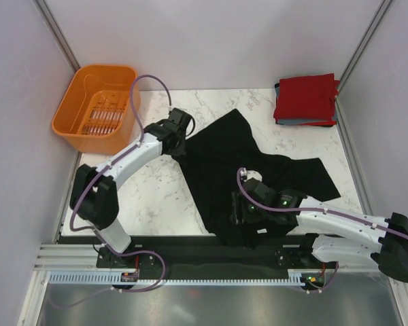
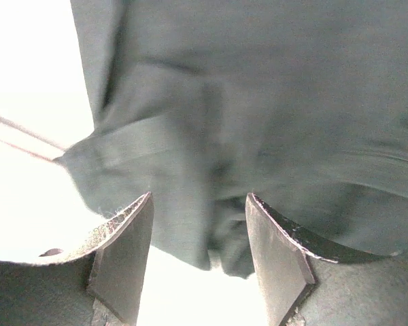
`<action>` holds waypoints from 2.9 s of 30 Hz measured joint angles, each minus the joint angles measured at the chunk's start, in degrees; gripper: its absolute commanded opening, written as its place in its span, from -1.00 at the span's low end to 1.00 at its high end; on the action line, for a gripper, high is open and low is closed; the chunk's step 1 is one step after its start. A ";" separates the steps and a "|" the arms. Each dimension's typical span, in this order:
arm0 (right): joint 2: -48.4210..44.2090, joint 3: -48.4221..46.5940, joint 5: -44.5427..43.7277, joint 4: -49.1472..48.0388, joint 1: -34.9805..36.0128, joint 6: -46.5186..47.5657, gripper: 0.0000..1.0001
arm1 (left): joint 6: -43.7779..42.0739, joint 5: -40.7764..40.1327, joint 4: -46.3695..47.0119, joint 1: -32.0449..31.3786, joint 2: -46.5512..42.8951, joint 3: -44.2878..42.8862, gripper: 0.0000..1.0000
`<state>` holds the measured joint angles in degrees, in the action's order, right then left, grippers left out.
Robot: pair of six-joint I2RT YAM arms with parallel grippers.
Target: Fold and stack the t-shirts
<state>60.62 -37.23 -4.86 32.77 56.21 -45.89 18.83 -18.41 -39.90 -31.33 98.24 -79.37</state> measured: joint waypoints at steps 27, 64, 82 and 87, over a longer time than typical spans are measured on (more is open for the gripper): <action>26.62 -20.13 -8.72 0.57 14.56 0.15 -0.20 | 1.53 0.57 2.60 2.01 -11.34 16.94 -0.96; 13.16 -37.20 -20.31 15.61 14.88 3.56 -1.00 | 4.61 7.10 -1.40 3.89 -28.94 9.66 -0.96; -6.38 -68.43 -35.67 22.88 14.93 25.31 -1.00 | 6.25 4.04 -9.29 3.89 -45.64 -19.74 -0.96; -8.48 -78.34 -32.04 20.31 14.91 34.38 -1.00 | 5.88 3.43 -10.08 3.89 -46.75 -29.77 -0.96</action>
<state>52.14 -115.57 -36.91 53.08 71.11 -11.51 24.71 -14.98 -49.98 -27.44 51.48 -109.14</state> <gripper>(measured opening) 0.007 0.034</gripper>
